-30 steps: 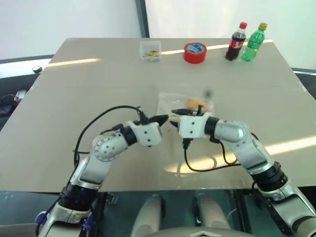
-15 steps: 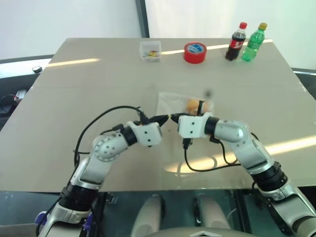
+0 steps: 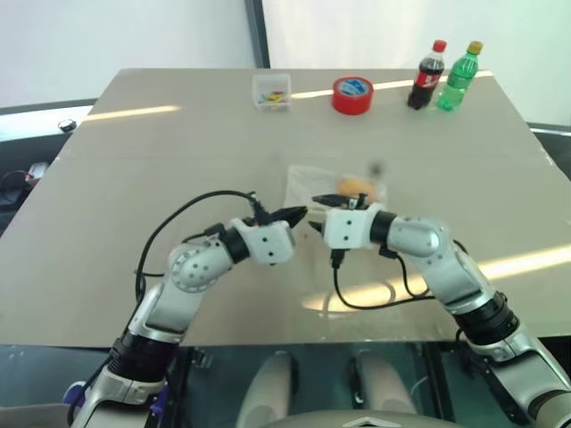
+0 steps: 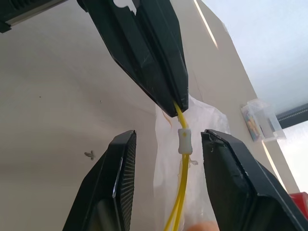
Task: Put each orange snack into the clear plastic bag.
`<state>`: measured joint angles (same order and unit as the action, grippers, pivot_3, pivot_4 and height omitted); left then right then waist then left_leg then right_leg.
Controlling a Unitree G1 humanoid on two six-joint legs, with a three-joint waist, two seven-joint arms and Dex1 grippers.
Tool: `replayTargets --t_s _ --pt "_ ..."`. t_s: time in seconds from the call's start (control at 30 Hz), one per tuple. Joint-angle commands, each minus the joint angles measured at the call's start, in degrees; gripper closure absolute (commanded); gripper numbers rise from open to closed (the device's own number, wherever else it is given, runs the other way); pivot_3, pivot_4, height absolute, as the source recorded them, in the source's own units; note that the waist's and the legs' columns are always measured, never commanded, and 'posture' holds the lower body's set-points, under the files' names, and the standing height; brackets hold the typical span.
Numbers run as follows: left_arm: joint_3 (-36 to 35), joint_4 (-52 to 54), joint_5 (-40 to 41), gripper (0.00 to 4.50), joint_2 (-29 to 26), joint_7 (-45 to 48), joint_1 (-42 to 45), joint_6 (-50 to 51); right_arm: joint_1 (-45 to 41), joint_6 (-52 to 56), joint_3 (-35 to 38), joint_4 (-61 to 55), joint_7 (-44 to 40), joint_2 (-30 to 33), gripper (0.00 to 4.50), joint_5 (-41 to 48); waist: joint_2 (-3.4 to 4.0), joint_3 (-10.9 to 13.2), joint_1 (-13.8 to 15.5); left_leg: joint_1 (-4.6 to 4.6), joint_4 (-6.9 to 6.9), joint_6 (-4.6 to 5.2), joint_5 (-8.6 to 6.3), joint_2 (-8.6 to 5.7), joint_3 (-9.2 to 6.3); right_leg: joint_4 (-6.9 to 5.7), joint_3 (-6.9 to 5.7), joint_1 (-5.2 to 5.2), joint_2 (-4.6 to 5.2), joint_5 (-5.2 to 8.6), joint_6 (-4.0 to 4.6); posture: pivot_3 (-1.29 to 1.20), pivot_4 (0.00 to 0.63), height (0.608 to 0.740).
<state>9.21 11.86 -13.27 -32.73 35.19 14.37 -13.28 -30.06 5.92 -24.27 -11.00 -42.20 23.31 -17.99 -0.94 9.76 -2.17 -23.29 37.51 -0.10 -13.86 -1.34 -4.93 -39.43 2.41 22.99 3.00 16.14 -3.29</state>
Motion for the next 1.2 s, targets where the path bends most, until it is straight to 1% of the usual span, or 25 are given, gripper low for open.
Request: replayTargets --t_s 0.03,0.07,0.1,0.13,0.6,1.2 --pt "-0.8 2.3 0.5 4.5 0.1 -0.7 0.1 -0.3 -1.0 -1.1 0.9 -1.3 0.4 -0.1 2.84 0.2 0.0 0.0 0.0 0.0 0.0 0.0 0.0 0.0 0.0 0.0 0.0 0.0 0.0 0.0 0.0 0.0 0.15 0.74" --pt "-0.8 2.2 0.5 4.5 0.0 -0.7 0.1 -0.3 -1.0 -1.1 0.9 -1.4 0.4 -0.1 3.36 0.2 0.0 0.0 0.0 0.0 0.0 0.0 0.0 0.0 0.0 0.0 0.0 0.0 0.0 0.0 0.0 0.0 0.15 0.74" --pt "-0.9 2.1 0.5 4.5 -0.1 -0.7 0.1 -0.4 -1.1 -1.0 1.0 -1.6 0.4 -0.1 3.61 0.2 0.0 0.0 0.0 0.0 0.0 0.0 0.0 0.0 0.0 0.0 0.0 0.0 0.0 0.0 0.0 0.0 0.15 0.74" --pt "-0.9 1.9 0.4 4.5 -0.1 -0.8 0.1 -0.4 -1.1 -1.0 1.0 -1.7 0.5 0.0 3.73 0.1 0.0 0.0 0.0 0.0 0.0 0.0 0.0 0.0 0.0 0.0 0.0 0.0 0.0 0.0 0.0 0.0 0.15 0.74" --pt "-0.8 1.0 -0.3 4.5 0.0 -1.1 0.7 1.0 -0.7 0.5 1.6 -3.0 0.7 -0.1 3.73 0.2 0.0 0.0 0.0 0.0 0.0 0.0 0.0 0.0 0.0 0.0 0.0 0.0 0.0 0.0 0.0 0.0 0.15 0.74" --pt "-0.4 1.6 -0.3 4.5 -0.1 -0.7 0.5 1.4 -1.1 2.2 1.7 -2.7 0.9 -2.0 3.73 0.9 0.0 0.0 0.0 0.0 0.0 0.0 0.0 0.0 0.0 0.0 0.0 0.0 0.0 0.0 0.0 0.0 0.15 0.74"
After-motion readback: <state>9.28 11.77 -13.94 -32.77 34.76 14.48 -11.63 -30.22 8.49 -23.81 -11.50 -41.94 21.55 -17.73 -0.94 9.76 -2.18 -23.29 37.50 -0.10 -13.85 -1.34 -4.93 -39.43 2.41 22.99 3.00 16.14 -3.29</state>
